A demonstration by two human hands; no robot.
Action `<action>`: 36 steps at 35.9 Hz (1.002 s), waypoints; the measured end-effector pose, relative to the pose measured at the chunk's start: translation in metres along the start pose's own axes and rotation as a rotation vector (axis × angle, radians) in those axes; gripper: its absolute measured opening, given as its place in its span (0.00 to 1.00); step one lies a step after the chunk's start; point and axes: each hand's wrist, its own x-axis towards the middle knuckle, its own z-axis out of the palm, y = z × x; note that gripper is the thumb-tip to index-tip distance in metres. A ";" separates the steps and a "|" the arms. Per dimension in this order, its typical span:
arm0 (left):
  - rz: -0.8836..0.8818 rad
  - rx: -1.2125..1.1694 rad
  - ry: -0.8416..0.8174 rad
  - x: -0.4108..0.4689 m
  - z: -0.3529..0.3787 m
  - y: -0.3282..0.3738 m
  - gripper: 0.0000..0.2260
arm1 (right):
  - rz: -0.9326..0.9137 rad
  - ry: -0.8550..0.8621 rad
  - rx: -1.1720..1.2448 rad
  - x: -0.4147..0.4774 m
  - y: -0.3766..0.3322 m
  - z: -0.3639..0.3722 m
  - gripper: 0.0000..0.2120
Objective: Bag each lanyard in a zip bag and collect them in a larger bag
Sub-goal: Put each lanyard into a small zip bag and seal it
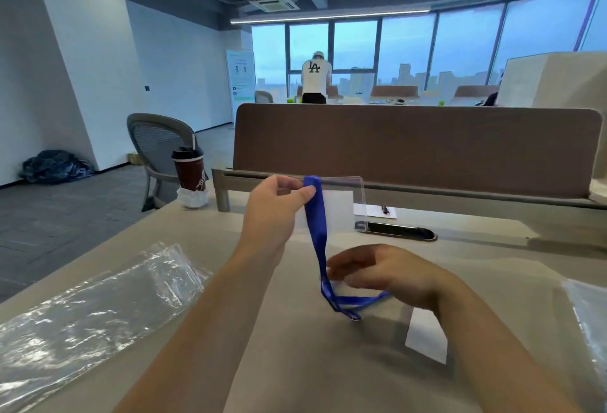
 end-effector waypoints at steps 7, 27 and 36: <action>0.038 -0.035 -0.009 0.000 -0.003 0.021 0.06 | -0.067 -0.062 0.265 0.005 -0.003 0.017 0.16; -0.176 0.027 -0.511 -0.033 -0.036 -0.011 0.08 | -0.081 0.154 0.473 -0.003 0.032 -0.025 0.06; -0.009 0.578 -0.493 -0.039 -0.005 -0.046 0.05 | 0.003 0.297 0.303 0.002 0.024 -0.022 0.07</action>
